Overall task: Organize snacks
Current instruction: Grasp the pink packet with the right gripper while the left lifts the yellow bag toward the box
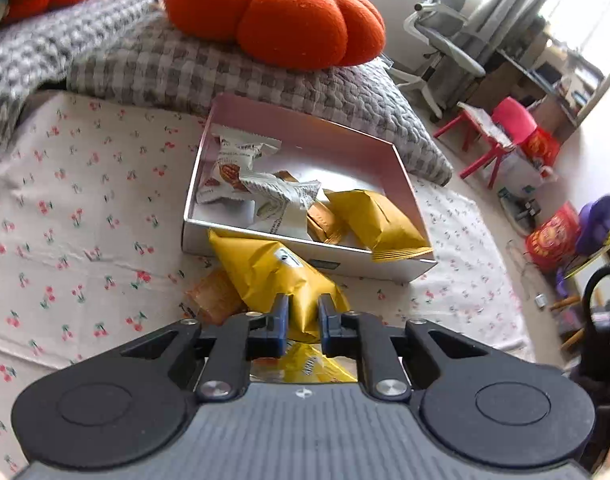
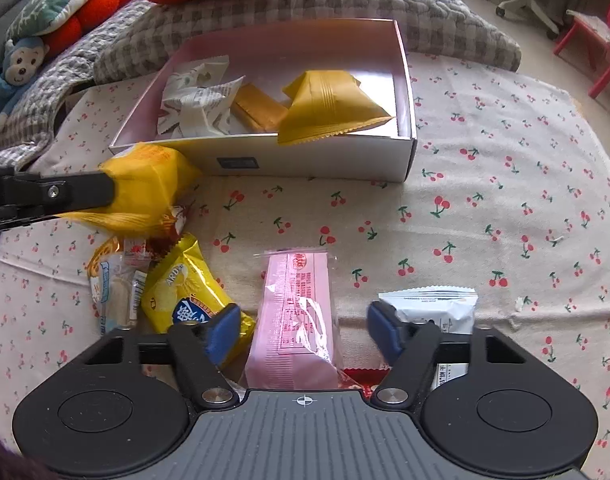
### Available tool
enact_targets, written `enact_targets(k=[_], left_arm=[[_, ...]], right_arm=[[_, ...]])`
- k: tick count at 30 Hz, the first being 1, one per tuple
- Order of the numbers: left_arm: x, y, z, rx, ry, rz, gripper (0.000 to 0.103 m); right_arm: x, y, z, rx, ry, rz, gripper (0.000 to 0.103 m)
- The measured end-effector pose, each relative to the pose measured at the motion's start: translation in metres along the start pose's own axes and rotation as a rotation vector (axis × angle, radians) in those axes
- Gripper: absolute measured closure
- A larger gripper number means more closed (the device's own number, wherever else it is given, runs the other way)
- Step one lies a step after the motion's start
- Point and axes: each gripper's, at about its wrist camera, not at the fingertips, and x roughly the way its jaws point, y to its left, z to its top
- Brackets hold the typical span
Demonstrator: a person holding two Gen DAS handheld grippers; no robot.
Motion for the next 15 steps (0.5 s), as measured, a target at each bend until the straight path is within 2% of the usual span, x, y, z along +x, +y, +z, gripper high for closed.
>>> enact_targets(k=[1, 2, 3, 4, 6, 7, 8, 9, 15], left_arm=[[0.001, 0.001, 0.000, -0.003, 0.003, -0.002, 0.089], [0.002, 0.001, -0.001, 0.004, 0.011, 0.001, 0.088], [0.005, 0.000, -0.002, 0.012, 0.023, 0.001, 0.078], [0.008, 0.000, -0.002, 0.009, 0.030, 0.012, 0.073], [0.010, 0.003, -0.002, -0.003, 0.039, 0.018, 0.054], [0.011, 0.004, -0.001, -0.010, 0.041, 0.019, 0.048], [0.010, 0.006, -0.001, -0.020, 0.037, 0.020, 0.034], [0.010, 0.008, 0.000, -0.038, 0.033, 0.021, 0.026], [0.030, 0.012, 0.005, -0.120, 0.071, -0.030, 0.026]], right_arm=[[0.001, 0.000, 0.000, 0.003, 0.007, 0.008, 0.050], [0.002, 0.000, -0.001, 0.003, 0.014, 0.015, 0.058], [0.002, 0.001, -0.001, -0.001, 0.016, 0.016, 0.066], [0.001, 0.002, -0.001, -0.005, 0.015, 0.016, 0.066], [0.000, 0.005, -0.001, -0.009, 0.010, 0.027, 0.070], [-0.001, 0.005, -0.002, -0.008, 0.007, 0.031, 0.070], [-0.002, 0.005, -0.002, -0.003, 0.004, 0.033, 0.070], [-0.004, 0.005, -0.001, 0.001, 0.000, 0.036, 0.071], [-0.017, 0.002, 0.000, 0.039, -0.043, 0.064, 0.071]])
